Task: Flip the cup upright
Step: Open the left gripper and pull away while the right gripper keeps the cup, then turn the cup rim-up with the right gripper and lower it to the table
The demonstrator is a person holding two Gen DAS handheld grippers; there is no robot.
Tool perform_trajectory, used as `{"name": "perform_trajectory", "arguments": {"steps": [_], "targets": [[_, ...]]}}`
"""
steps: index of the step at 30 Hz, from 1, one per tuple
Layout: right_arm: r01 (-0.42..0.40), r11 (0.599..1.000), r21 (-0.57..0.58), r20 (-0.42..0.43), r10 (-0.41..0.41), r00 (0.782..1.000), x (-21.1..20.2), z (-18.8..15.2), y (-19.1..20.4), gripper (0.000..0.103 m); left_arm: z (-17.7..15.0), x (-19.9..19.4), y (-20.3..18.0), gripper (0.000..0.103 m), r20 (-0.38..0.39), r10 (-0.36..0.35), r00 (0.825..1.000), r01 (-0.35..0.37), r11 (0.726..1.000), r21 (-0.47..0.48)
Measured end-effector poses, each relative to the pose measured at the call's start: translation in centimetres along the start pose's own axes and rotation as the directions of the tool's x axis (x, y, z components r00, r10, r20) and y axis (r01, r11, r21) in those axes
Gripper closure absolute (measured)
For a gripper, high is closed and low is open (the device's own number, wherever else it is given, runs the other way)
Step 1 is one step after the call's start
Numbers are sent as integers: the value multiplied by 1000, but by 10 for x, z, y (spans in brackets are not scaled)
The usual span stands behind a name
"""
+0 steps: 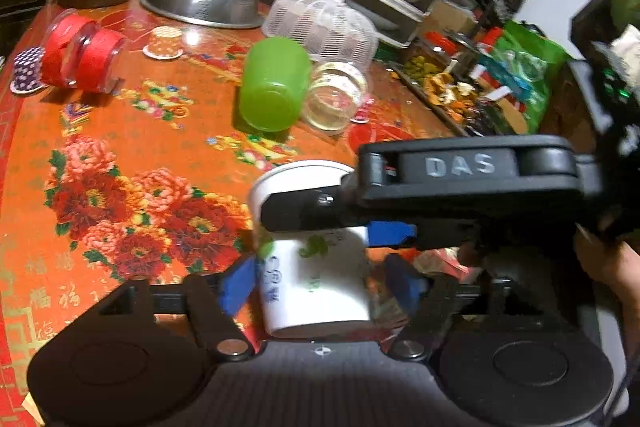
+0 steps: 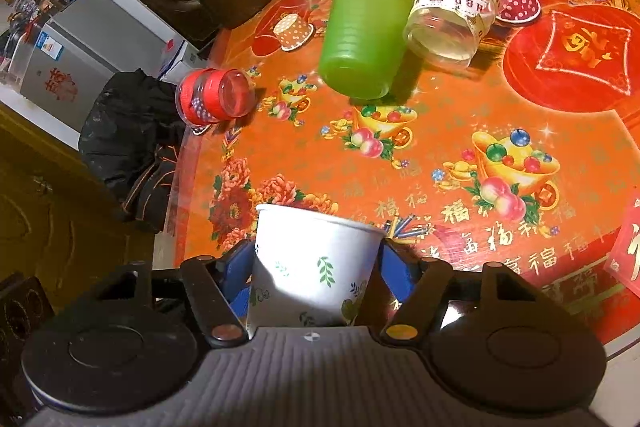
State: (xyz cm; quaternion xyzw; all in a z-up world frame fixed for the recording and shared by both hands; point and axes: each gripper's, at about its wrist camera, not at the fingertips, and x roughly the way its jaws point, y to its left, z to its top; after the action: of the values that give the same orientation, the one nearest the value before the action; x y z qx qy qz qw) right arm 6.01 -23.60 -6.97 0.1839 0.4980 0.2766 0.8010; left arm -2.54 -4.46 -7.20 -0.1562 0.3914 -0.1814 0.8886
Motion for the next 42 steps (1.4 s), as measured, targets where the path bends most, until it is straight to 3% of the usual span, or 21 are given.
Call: {"name": "perform_trajectory", "arguments": {"steps": [5,11,14,16,17,20,22,24,26,28,36,40,42], "targets": [[2,1000,1,-5,-2,1000,4,-1,0,34,-14,-23,6,20,36,-6,999,4,999,53],[25,999,-30,21,-24,999,0,-2,3,34,-25,-64,39,20,139,-17,990,21,1000,-22],[47,996,-72,109,-39,993,-15,-7,10,35,-25,-82,49,20,213,-6,977,12,1000,-26],[56,992,-116,214,-30,976,-31,-15,16,35,-26,-95,53,20,299,-3,954,13,999,-31],[77,986,-145,270,-35,962,-38,-21,21,35,-26,-100,54,20,339,-3,941,14,999,-30],[150,968,-200,449,-46,892,-60,-40,30,35,-25,-115,53,18,425,-9,905,13,1000,-6],[216,943,-254,560,-39,827,-73,-54,38,35,-22,-119,50,17,457,-13,889,2,1000,25],[329,893,-309,664,-45,746,-78,-72,48,35,-22,-121,48,17,474,-8,881,-12,999,39],[404,854,-329,733,-39,679,-75,-85,50,35,-22,-119,45,17,481,-11,876,-14,999,49],[455,826,-333,780,-29,625,-65,-97,44,35,-23,-116,45,17,479,-18,878,-11,998,58],[505,799,-326,866,38,499,1,-125,12,35,-31,-105,49,17,476,-22,879,1,999,43],[532,779,-332,881,55,470,10,-126,16,35,-35,-105,51,17,486,-20,874,2,999,38],[535,775,-336,879,55,474,14,-126,20,35,-37,-105,52,17,488,-9,873,-10,999,37]]}}
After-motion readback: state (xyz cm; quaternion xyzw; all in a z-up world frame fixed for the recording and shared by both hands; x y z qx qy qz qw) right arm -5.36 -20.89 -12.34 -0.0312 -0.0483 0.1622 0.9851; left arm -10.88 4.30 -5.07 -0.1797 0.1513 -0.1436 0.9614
